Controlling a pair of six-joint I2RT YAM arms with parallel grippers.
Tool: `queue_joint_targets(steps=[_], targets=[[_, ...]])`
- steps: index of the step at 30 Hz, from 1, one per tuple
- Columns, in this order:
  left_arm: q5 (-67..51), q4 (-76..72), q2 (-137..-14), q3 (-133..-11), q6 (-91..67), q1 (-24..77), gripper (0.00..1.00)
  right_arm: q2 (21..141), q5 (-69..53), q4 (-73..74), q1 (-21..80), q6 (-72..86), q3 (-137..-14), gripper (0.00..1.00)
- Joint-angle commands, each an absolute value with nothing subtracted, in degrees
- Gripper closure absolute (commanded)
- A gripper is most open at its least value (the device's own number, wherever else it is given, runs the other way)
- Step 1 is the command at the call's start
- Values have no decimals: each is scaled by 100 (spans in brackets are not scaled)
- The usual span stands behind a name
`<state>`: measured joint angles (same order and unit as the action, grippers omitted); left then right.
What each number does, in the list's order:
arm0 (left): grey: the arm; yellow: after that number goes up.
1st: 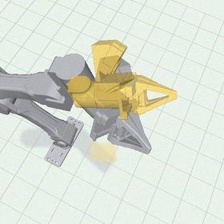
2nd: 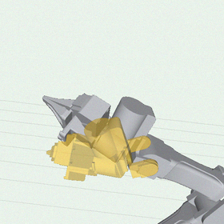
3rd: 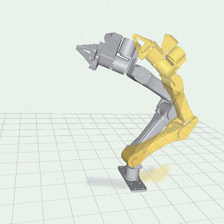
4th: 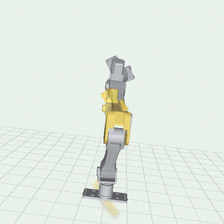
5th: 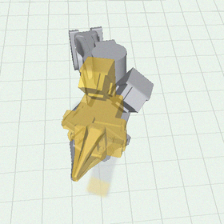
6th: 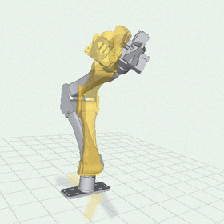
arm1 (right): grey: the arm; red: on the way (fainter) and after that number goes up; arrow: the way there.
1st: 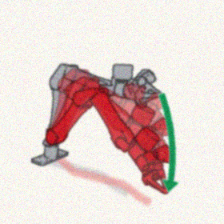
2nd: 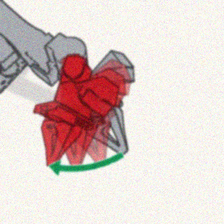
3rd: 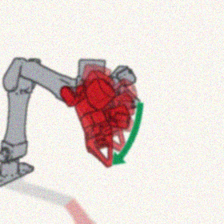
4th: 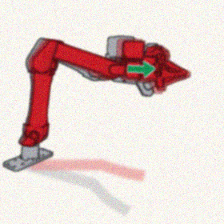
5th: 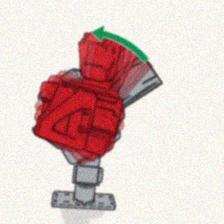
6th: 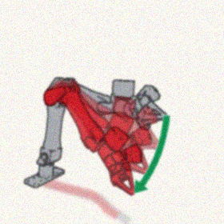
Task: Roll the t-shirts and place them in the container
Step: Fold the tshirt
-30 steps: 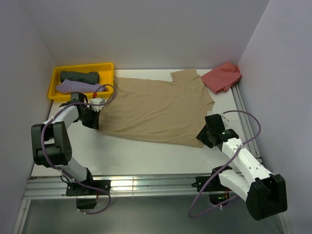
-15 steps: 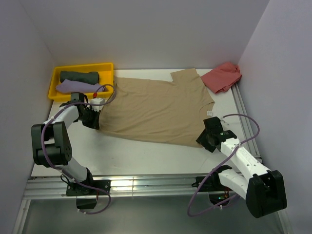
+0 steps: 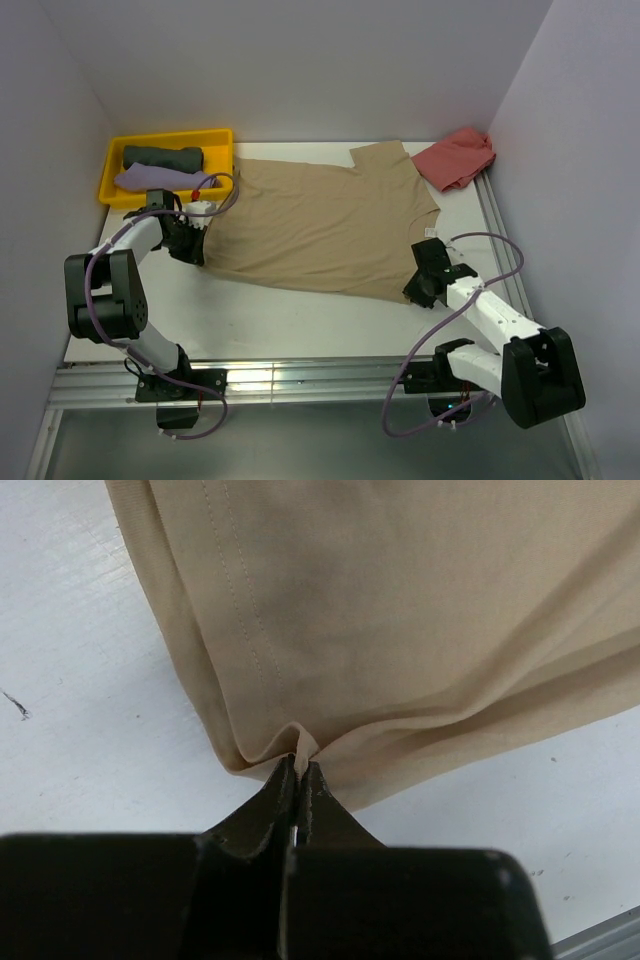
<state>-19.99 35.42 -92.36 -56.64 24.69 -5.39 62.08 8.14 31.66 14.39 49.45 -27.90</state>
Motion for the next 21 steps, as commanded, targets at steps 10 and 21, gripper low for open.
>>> queue_joint_targets(steps=[10, 21], targets=[[-1820, 3674, -8825, -5669, 2496, -510, 100, 4589, 687, 3849, 1477, 5019, -3199, 100], [-1424, 3867, -7902, -5124, 2636, -510, 100, 3024, 228, 5017, 1477, 5150, -3340, 100]])
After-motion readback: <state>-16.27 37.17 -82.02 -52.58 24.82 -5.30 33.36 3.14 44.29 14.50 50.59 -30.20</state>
